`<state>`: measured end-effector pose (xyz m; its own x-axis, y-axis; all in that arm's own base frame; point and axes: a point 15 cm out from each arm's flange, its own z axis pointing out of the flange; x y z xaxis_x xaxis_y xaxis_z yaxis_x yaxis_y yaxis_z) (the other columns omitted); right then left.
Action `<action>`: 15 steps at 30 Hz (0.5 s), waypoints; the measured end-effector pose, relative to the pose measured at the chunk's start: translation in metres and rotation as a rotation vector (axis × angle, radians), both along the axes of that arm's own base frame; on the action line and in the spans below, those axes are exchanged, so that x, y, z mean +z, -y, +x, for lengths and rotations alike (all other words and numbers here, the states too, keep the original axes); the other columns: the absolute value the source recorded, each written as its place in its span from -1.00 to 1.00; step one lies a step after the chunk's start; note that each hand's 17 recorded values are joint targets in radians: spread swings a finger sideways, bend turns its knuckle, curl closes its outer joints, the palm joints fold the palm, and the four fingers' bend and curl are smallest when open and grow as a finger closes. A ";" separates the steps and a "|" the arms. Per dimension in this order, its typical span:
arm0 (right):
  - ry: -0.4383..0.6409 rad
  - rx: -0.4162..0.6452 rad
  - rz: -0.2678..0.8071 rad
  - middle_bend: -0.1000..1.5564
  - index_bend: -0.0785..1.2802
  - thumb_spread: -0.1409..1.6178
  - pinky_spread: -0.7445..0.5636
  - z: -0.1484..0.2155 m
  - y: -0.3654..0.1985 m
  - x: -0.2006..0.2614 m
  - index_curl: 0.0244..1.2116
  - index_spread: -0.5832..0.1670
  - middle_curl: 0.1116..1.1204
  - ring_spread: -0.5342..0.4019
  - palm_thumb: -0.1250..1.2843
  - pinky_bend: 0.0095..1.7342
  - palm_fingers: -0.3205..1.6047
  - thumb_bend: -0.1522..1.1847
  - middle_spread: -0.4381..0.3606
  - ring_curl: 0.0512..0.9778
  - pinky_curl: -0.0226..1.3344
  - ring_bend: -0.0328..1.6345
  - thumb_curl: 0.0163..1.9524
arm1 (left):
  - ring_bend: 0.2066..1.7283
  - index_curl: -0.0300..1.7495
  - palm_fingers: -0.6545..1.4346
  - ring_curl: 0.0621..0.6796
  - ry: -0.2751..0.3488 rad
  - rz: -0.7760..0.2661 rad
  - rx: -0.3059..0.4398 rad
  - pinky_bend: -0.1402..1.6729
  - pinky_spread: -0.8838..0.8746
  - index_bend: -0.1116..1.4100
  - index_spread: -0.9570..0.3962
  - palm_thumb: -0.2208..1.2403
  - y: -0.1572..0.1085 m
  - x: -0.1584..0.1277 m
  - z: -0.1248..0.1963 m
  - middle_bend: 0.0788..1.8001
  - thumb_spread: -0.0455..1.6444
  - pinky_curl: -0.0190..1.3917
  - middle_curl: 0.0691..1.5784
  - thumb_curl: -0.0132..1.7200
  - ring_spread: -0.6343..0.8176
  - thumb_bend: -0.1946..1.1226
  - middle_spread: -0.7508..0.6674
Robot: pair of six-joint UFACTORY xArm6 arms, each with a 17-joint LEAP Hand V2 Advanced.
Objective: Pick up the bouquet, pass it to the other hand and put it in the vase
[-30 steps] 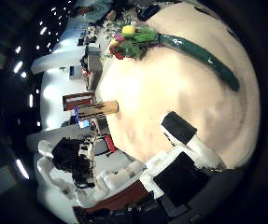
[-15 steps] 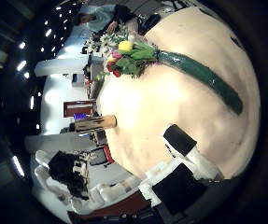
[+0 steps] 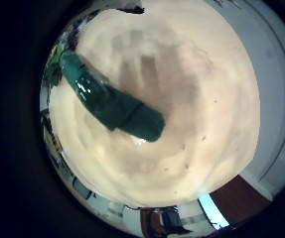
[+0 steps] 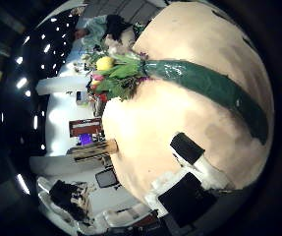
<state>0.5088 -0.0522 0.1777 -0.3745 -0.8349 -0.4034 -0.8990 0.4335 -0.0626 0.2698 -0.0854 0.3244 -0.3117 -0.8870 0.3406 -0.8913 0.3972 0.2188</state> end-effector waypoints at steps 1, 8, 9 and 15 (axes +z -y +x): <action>0.000 -0.002 -0.003 -0.56 -0.68 0.33 0.56 0.001 0.000 -0.003 -0.69 0.28 -0.55 0.55 0.24 -0.43 -0.64 -0.80 0.63 -0.56 -0.53 -0.34 -0.57 | -0.67 -0.66 -0.40 -0.50 -0.001 -0.001 0.002 -0.57 0.70 -0.65 0.64 -0.42 0.000 -0.001 0.001 -0.87 0.00 -0.52 -0.72 -0.62 0.72 -0.76 0.76; -0.033 -0.001 0.002 -0.51 -0.67 0.30 0.54 -0.001 -0.001 -0.023 -0.67 0.33 -0.53 0.51 0.27 -0.46 -0.59 -0.81 0.61 -0.55 -0.53 -0.30 -0.56 | -0.67 -0.65 -0.40 -0.51 -0.008 -0.002 0.000 -0.57 0.69 -0.65 0.64 -0.42 0.001 -0.001 0.005 -0.87 0.00 -0.52 -0.72 -0.62 0.72 -0.76 0.76; -0.042 0.000 0.004 -0.51 -0.67 0.30 0.54 -0.002 -0.002 -0.027 -0.67 0.34 -0.53 0.51 0.27 -0.46 -0.59 -0.81 0.61 -0.54 -0.53 -0.30 -0.55 | -0.67 -0.66 -0.40 -0.50 -0.007 -0.002 -0.001 -0.57 0.69 -0.65 0.64 -0.42 0.002 -0.001 0.005 -0.87 0.00 -0.52 -0.72 -0.62 0.72 -0.76 0.76; -0.071 0.011 0.014 -0.48 -0.67 0.28 0.52 -0.006 -0.006 -0.038 -0.65 0.39 -0.52 0.49 0.30 -0.49 -0.56 -0.81 0.57 -0.55 -0.54 -0.30 -0.55 | -0.67 -0.66 -0.40 -0.50 -0.006 -0.002 -0.004 -0.56 0.70 -0.65 0.65 -0.42 0.003 0.000 0.007 -0.87 0.00 -0.52 -0.72 -0.62 0.73 -0.76 0.76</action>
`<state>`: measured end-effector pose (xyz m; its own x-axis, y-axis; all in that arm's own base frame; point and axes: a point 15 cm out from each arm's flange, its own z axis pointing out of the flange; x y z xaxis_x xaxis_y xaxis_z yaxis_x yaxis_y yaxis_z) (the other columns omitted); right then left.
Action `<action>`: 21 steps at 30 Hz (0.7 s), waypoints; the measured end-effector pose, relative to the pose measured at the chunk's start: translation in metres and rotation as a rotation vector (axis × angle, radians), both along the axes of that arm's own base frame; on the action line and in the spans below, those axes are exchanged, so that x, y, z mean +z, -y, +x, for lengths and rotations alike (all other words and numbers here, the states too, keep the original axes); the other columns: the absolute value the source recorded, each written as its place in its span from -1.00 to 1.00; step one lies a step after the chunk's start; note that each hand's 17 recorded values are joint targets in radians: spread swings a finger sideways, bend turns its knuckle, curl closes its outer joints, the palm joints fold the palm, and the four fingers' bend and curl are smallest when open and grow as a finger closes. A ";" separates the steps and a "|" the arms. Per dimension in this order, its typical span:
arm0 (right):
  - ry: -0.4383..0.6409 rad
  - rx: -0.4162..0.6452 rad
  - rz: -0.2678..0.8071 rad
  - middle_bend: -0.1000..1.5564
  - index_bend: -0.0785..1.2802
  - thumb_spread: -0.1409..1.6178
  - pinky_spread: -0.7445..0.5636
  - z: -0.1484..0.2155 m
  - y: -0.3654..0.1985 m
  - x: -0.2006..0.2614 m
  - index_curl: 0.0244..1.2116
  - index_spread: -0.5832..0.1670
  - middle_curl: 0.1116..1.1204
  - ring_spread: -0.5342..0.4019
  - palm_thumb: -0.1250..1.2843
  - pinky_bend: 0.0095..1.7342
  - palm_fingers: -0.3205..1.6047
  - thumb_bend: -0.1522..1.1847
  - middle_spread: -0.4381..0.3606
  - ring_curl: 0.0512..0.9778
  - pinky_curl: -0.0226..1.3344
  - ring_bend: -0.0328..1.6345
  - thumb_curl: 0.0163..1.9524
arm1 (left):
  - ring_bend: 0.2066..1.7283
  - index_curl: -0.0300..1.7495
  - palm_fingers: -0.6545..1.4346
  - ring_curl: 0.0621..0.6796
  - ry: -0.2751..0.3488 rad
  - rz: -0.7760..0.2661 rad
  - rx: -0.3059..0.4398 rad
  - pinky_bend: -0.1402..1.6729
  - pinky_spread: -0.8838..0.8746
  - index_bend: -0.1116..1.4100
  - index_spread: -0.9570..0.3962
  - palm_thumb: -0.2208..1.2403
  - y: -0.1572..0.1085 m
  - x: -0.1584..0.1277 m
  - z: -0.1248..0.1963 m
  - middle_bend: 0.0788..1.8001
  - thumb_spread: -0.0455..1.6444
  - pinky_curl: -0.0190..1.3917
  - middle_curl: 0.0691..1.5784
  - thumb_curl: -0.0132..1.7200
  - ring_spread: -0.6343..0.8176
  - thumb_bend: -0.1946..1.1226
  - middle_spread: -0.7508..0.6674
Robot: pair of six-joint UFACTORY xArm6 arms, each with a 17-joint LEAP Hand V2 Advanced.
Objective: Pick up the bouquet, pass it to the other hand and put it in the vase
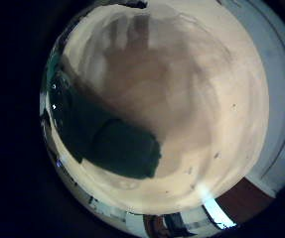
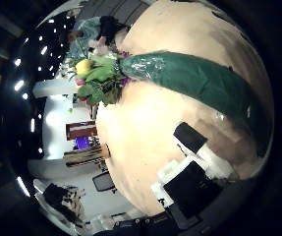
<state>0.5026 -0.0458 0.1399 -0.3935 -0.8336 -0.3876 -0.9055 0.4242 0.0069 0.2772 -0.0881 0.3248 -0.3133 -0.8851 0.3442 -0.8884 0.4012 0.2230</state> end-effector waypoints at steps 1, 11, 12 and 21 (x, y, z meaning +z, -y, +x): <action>-0.004 0.002 0.001 -0.48 -0.67 0.28 0.52 0.000 -0.001 -0.001 -0.65 0.40 -0.52 0.49 0.30 -0.49 -0.56 -0.81 0.57 -0.55 -0.54 -0.30 -0.55 | -0.67 -0.66 -0.40 -0.50 -0.001 0.001 -0.002 -0.56 0.70 -0.65 0.65 -0.42 0.000 0.000 0.000 -0.87 0.00 -0.52 -0.72 -0.62 0.73 -0.76 0.76; -0.075 0.056 0.046 -0.45 -0.63 0.25 0.48 -0.007 -0.017 -0.003 -0.59 0.40 -0.51 0.42 0.35 -0.56 -0.45 -0.81 0.56 -0.56 -0.56 -0.29 -0.53 | -0.67 -0.65 -0.40 -0.49 -0.006 0.001 -0.001 -0.57 0.69 -0.65 0.65 -0.42 0.001 -0.001 0.001 -0.87 0.00 -0.52 -0.72 -0.62 0.71 -0.76 0.76; -0.079 0.060 0.053 -0.44 -0.63 0.25 0.46 -0.005 -0.018 -0.001 -0.58 0.40 -0.51 0.40 0.35 -0.57 -0.43 -0.81 0.56 -0.56 -0.57 -0.29 -0.52 | -0.67 -0.65 -0.40 -0.49 -0.008 0.001 -0.002 -0.57 0.70 -0.65 0.65 -0.42 0.001 -0.001 0.001 -0.87 0.00 -0.52 -0.72 -0.62 0.71 -0.76 0.76; -0.141 0.079 0.075 -0.44 -0.65 0.25 0.45 -0.004 -0.019 -0.003 -0.56 0.36 -0.51 0.34 0.39 -0.62 -0.38 -0.81 0.54 -0.58 -0.58 -0.28 -0.49 | -0.67 -0.65 -0.40 -0.51 -0.010 0.001 -0.003 -0.57 0.69 -0.65 0.65 -0.42 0.001 0.000 -0.001 -0.87 0.01 -0.52 -0.72 -0.61 0.73 -0.76 0.76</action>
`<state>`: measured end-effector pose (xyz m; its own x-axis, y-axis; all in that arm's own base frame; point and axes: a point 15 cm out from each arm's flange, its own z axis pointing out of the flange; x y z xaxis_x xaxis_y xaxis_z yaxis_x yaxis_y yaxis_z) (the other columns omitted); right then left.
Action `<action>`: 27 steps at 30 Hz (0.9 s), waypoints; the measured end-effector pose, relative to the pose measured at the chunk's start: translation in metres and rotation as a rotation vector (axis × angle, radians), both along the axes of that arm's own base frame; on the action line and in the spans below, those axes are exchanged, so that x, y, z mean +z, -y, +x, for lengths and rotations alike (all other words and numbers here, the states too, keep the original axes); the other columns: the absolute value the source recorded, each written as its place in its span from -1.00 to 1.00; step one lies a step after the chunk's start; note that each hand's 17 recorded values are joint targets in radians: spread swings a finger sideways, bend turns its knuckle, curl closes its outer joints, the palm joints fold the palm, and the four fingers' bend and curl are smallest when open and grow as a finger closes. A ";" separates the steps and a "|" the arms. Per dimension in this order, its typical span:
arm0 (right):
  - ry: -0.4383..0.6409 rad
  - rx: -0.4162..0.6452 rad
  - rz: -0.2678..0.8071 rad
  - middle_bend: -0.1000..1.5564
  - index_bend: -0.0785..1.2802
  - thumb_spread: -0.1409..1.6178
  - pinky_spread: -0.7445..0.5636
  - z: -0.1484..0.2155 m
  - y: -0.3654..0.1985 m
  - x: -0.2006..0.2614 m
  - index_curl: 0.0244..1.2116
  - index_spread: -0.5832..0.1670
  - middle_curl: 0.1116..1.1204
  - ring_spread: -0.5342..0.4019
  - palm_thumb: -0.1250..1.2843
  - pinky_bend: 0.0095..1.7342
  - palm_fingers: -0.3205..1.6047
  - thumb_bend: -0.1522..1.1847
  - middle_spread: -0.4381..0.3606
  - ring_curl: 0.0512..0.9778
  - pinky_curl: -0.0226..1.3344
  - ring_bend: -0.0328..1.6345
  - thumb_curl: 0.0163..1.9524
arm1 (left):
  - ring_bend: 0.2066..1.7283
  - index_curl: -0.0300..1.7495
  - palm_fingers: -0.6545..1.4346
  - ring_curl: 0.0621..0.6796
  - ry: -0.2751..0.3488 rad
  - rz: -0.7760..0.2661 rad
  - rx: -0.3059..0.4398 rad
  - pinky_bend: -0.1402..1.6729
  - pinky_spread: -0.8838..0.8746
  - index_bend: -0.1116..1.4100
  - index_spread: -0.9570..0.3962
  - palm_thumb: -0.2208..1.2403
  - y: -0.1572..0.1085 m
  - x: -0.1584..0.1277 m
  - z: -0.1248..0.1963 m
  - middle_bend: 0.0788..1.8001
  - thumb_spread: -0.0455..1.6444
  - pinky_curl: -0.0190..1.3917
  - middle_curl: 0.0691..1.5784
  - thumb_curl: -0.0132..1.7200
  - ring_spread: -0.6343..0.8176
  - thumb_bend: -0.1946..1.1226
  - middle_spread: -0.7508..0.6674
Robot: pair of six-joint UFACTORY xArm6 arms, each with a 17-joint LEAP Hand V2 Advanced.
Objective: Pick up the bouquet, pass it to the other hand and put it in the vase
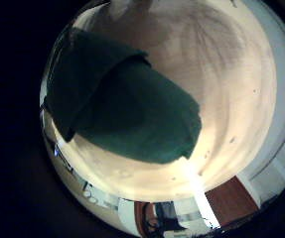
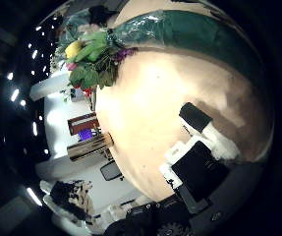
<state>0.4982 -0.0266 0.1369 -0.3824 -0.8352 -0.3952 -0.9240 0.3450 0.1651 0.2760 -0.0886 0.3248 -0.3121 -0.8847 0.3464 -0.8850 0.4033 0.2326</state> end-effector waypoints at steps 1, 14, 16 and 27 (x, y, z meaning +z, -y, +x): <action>-0.004 -0.004 -0.002 -0.43 -0.65 0.25 0.45 0.000 0.002 -0.001 -0.56 0.36 -0.51 0.34 0.39 -0.63 -0.38 -0.81 0.54 -0.58 -0.58 -0.27 -0.49 | -0.67 -0.65 -0.40 -0.51 0.000 0.000 0.001 -0.57 0.70 -0.65 0.65 -0.42 0.000 0.000 0.000 -0.87 0.01 -0.52 -0.72 -0.61 0.73 -0.76 0.76; -0.043 0.001 -0.009 -0.38 -0.63 0.23 0.43 -0.001 0.011 -0.010 -0.55 0.33 -0.49 0.24 0.43 -0.67 -0.29 -0.81 0.47 -0.58 -0.58 -0.21 -0.47 | -0.68 -0.66 -0.39 -0.52 0.000 0.001 0.002 -0.57 0.70 -0.65 0.65 -0.42 0.001 0.001 0.000 -0.87 0.01 -0.52 -0.72 -0.61 0.73 -0.76 0.76; -0.051 0.000 -0.010 -0.37 -0.63 0.22 0.42 -0.002 0.012 -0.012 -0.54 0.32 -0.48 0.22 0.44 -0.67 -0.27 -0.81 0.46 -0.58 -0.59 -0.20 -0.47 | -0.68 -0.66 -0.39 -0.52 0.000 0.001 0.004 -0.57 0.70 -0.65 0.65 -0.42 0.000 0.000 0.000 -0.87 0.01 -0.52 -0.72 -0.61 0.73 -0.76 0.76; -0.101 0.032 -0.025 -0.24 -0.61 0.21 0.27 0.004 0.018 -0.005 -0.49 0.17 -0.41 -0.06 0.47 -0.67 -0.03 -0.80 0.21 -0.53 -0.63 -0.02 -0.46 | -0.68 -0.66 -0.39 -0.52 0.005 0.002 0.006 -0.58 0.69 -0.65 0.66 -0.42 0.000 0.003 0.000 -0.87 0.01 -0.52 -0.72 -0.61 0.73 -0.76 0.76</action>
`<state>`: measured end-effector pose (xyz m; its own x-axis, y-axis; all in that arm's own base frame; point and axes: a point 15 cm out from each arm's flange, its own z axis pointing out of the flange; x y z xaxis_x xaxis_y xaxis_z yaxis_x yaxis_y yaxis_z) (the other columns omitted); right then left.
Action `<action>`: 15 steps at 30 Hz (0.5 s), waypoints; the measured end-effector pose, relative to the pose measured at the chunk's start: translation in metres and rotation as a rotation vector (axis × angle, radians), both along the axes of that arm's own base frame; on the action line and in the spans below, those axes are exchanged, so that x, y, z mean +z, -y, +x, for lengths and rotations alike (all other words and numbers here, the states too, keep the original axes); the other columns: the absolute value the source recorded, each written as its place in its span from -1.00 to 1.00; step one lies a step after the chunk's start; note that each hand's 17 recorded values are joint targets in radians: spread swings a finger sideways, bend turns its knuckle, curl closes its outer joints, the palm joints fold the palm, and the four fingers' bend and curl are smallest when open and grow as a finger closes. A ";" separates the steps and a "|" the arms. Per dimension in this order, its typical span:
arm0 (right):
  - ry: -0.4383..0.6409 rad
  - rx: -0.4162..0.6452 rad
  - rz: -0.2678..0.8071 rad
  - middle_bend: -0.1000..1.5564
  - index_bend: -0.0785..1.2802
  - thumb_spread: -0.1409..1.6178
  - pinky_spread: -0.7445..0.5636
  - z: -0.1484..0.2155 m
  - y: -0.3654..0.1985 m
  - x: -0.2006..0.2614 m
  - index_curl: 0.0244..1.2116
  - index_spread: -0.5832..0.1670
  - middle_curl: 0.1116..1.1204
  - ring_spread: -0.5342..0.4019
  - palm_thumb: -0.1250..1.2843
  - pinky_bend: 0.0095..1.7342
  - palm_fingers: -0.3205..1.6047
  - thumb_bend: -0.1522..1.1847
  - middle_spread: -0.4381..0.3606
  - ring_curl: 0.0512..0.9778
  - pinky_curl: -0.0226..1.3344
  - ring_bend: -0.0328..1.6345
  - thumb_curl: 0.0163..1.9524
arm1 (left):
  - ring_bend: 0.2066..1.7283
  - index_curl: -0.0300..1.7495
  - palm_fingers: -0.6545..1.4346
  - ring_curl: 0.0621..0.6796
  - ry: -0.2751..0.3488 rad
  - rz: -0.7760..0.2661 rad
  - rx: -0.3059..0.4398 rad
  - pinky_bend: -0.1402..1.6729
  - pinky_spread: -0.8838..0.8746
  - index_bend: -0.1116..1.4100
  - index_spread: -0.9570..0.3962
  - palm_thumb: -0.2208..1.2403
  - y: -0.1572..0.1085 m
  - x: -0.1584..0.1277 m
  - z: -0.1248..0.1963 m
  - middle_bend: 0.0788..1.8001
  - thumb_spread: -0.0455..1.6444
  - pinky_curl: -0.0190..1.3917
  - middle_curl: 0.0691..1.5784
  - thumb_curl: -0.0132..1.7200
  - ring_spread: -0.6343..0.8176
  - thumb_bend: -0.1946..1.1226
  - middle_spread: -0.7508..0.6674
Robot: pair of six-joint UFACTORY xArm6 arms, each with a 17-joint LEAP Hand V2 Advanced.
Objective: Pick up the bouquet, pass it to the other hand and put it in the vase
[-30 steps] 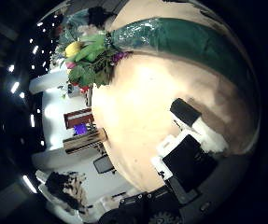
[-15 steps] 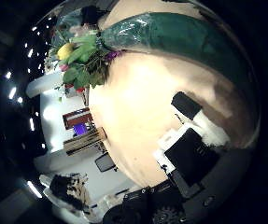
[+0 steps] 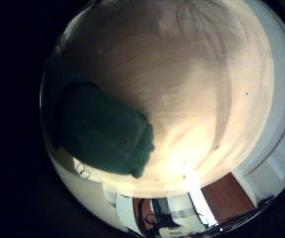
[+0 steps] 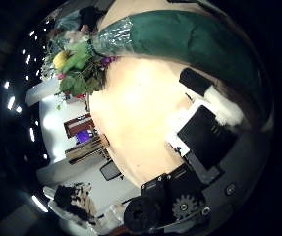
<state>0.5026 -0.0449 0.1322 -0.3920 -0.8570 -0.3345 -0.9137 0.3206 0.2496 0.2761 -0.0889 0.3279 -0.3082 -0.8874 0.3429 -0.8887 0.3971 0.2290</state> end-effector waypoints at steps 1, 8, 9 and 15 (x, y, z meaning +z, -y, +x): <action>-0.005 0.001 -0.001 -0.23 -0.60 0.21 0.25 0.000 0.000 0.001 -0.48 0.16 -0.40 -0.08 0.47 -0.67 -0.01 -0.81 0.19 -0.52 -0.64 0.00 -0.46 | -0.68 -0.66 -0.39 -0.52 -0.001 0.000 0.001 -0.58 0.69 -0.65 0.66 -0.42 -0.001 0.000 -0.001 -0.87 0.01 -0.52 -0.72 -0.62 0.73 -0.76 0.76; -0.040 0.024 -0.002 -0.13 -0.52 0.09 -0.47 -0.007 -0.003 0.004 -0.36 -0.19 -0.26 -0.43 0.46 -0.22 0.55 -0.82 -0.22 -0.38 -0.56 0.15 -0.45 | -0.67 -0.66 -0.39 -0.51 -0.002 0.000 0.001 -0.58 0.69 -0.65 0.66 -0.42 -0.001 0.000 -0.001 -0.87 0.02 -0.52 -0.71 -0.62 0.73 -0.76 0.76; -0.059 0.030 -0.003 -0.08 -0.43 0.05 -0.58 -0.011 -0.003 0.004 -0.29 -0.24 -0.21 -0.45 0.45 -0.11 0.65 -0.82 -0.29 -0.33 -0.50 0.19 -0.44 | -0.67 -0.66 -0.39 -0.51 -0.001 0.000 0.001 -0.58 0.69 -0.65 0.66 -0.42 -0.001 0.000 -0.001 -0.87 0.02 -0.52 -0.71 -0.62 0.73 -0.76 0.76; -0.140 0.068 -0.015 0.27 0.04 0.01 -0.63 -0.019 0.001 0.011 0.02 -0.35 0.00 -0.40 0.45 0.11 0.75 -0.81 -0.40 -0.11 -0.35 0.41 -0.43 | -0.68 -0.66 -0.39 -0.51 0.005 0.000 -0.001 -0.57 0.70 -0.65 0.66 -0.42 0.000 0.003 0.000 -0.87 0.02 -0.52 -0.71 -0.62 0.73 -0.76 0.75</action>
